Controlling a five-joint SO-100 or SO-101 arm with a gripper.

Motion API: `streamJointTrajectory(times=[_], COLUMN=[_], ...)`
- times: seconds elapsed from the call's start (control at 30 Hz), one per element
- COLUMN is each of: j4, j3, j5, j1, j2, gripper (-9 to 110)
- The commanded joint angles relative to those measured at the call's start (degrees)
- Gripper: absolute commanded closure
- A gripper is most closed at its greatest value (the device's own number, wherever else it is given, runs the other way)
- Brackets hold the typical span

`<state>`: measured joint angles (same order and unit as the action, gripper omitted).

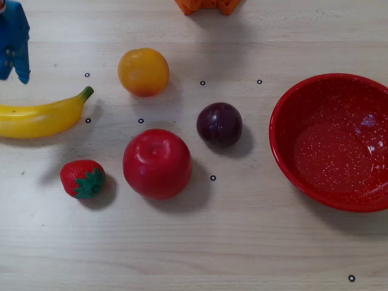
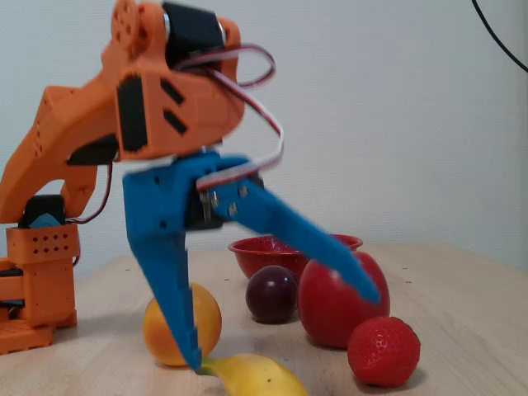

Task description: Put the banana in the red bowl.

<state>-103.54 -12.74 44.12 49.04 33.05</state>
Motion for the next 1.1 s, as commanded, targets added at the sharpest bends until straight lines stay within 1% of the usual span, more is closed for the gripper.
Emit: streamJointTrajectory(times=[0.0,0.13,0.2,0.47,0.83,1.07], j4=[-4.13,-3.52,-2.02,3.96,11.34,12.74], j3=[5.80,8.53,8.79,9.58,7.73,6.06], j5=[2.72,4.22,4.48,6.50,7.65,7.91], j1=[2.20,3.08,3.43,4.31,3.43,2.55], j2=[3.25,-0.26,-1.41,-5.27,-7.38,-7.91], gripper=[48,48,46,45,46,46])
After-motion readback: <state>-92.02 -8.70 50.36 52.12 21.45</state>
